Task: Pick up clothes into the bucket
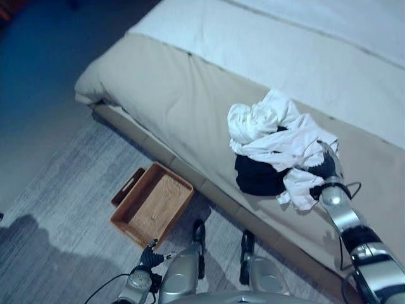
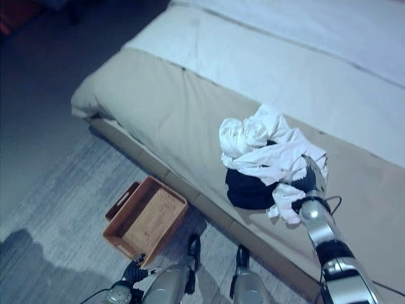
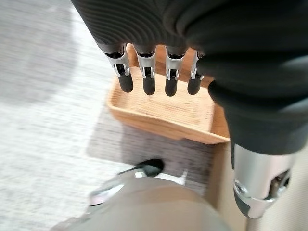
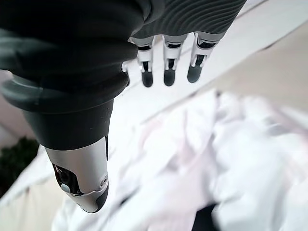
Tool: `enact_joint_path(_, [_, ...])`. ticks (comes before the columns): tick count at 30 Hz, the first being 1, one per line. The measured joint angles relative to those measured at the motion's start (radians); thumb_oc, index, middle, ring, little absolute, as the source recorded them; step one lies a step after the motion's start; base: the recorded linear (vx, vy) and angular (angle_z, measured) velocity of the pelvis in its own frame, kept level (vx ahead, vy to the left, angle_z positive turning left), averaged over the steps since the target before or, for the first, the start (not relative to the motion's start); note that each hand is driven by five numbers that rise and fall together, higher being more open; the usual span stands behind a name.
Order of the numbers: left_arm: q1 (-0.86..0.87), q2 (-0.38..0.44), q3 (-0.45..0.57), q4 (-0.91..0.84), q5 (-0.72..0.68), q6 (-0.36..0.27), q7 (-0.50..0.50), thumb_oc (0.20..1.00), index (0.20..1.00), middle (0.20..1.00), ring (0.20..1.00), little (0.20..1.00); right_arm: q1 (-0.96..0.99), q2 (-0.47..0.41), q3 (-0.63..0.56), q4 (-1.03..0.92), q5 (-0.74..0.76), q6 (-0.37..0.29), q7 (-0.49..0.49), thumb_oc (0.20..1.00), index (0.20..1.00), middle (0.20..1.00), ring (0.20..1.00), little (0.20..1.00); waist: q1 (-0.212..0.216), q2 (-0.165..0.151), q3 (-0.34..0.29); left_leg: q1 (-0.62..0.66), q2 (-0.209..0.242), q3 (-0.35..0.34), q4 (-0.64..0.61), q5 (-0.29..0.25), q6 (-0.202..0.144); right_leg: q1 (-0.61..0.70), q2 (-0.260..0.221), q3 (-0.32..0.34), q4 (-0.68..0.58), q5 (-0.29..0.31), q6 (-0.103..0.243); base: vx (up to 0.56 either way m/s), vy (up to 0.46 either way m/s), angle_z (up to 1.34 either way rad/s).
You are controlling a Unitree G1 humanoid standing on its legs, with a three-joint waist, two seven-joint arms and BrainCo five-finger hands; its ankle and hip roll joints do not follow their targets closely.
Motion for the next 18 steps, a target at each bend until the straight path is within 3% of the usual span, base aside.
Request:
enact_joint_path(5, [-0.083,0.003,-0.044,0.003,-0.035,0.0,0.024,1.0,1.0,1.0,1.0,1.0,-0.161,0.04,0.103,0.231,0.031,0.039,0.009,1.0,1.0,1.0,1.0,1.0,0.023,0.005,0.064,-0.093,-0.044,-0.005,0.037,0.006,0.009,-0.148,-0.054,0.01,0.171,-0.064,-0.003,-0.07,0.048,0.16])
enact_joint_path(11, [-0.15,0.009,-0.102,-0.032,-0.092,-0.005,0.055,1.0,1.0,1.0,1.0,1.0,-0.321,0.026,0.058,0.375,0.126,0.054,-0.022,1.0,1.0,1.0,1.0,1.0,0.051,0.015,0.119,-0.198,-0.091,-0.017,0.088,0.01,0.019,-0.288,-0.115,0.019,0.318,-0.114,-0.001,-0.02,0.054,0.15])
enact_joint_path(12, [-0.155,0.008,-0.104,-0.054,-0.094,-0.004,0.057,1.0,1.0,1.0,1.0,1.0,-0.331,0.019,0.055,0.375,0.142,0.054,-0.036,0.947,0.947,0.947,0.947,0.947,0.054,0.02,0.129,-0.212,-0.097,-0.022,0.096,0.013,0.024,-0.306,-0.125,0.018,0.336,-0.119,-0.001,0.01,0.029,0.13])
enact_joint_path(13, [-0.156,0.008,-0.105,-0.064,-0.094,-0.005,0.058,1.0,1.0,1.0,1.0,1.0,-0.334,0.015,0.055,0.374,0.15,0.054,-0.043,0.79,0.79,0.79,0.79,0.79,0.057,0.023,0.132,-0.219,-0.098,-0.024,0.098,0.015,0.026,-0.314,-0.125,0.018,0.344,-0.119,-0.002,0.01,0.045,0.13])
enact_joint_path(14, [-0.156,0.007,-0.109,-0.084,-0.095,-0.01,0.059,1.0,1.0,1.0,1.0,1.0,-0.341,0.008,0.054,0.374,0.16,0.054,-0.061,0.2,0.2,0.2,0.2,0.2,0.06,0.029,0.136,-0.229,-0.1,-0.026,0.099,0.019,0.032,-0.324,-0.13,0.017,0.352,-0.12,-0.003,0.02,0.038,0.09])
enact_joint_path(18, [-0.157,0.008,-0.126,-0.107,-0.095,-0.018,0.063,1.0,1.0,1.0,1.0,1.0,-0.366,-0.017,0.022,0.37,0.204,0.053,-0.072,0.2,0.2,0.2,0.2,0.2,0.055,0.033,0.136,-0.232,-0.109,-0.029,0.098,0.021,0.035,-0.342,-0.141,0.02,0.378,-0.132,-0.01,0.04,0.026,0.04])
